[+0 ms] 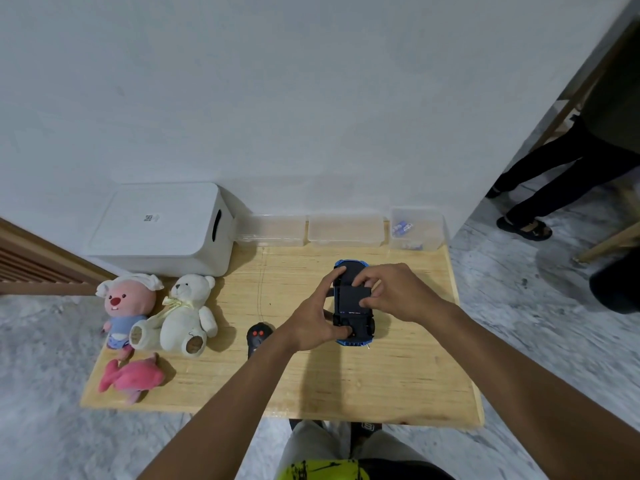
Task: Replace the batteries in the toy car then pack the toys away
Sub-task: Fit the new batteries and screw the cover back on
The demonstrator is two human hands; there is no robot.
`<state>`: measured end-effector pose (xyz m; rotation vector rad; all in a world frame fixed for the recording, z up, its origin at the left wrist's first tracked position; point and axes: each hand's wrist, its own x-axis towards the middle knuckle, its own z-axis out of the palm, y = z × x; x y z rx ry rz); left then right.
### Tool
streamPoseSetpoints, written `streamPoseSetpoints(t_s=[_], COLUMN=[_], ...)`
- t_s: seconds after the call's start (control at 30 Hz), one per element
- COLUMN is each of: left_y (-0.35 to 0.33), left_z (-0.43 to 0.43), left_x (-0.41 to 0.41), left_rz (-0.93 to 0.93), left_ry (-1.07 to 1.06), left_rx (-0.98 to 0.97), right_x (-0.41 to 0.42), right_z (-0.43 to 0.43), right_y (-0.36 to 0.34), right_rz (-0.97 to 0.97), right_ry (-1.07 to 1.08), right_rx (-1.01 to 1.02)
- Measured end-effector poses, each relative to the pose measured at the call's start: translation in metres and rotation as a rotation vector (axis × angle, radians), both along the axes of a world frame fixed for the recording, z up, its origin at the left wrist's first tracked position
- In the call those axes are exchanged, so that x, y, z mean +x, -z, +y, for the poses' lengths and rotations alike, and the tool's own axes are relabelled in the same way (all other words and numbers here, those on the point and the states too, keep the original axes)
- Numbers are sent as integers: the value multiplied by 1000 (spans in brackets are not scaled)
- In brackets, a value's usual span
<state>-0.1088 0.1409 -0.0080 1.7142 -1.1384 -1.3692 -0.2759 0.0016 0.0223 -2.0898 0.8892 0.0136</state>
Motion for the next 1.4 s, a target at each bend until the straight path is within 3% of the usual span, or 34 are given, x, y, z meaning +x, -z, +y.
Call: streamPoseSetpoints(t_s=[0.63,0.77,1.03,1.23,1.4], left_y=[-4,-4,-7,-5,1], left_z=[4,5,4,6,12], left_x=[4,2,2,-2,-4], left_rz=[-40,-29,8,-34,-30], left_ry=[10,4,-54,-43,-40], left_rx=[10,0,-26,-36,-8], right_x=[7,9,15,11,12], right_z=[-5,-1,21,29,36], right_y=[-7,-7,-1,8,16], right_rz=[-5,29,40,-37,7], right_ry=[95,78,131,285,227], right_rx=[190,141,-220,-149,-214])
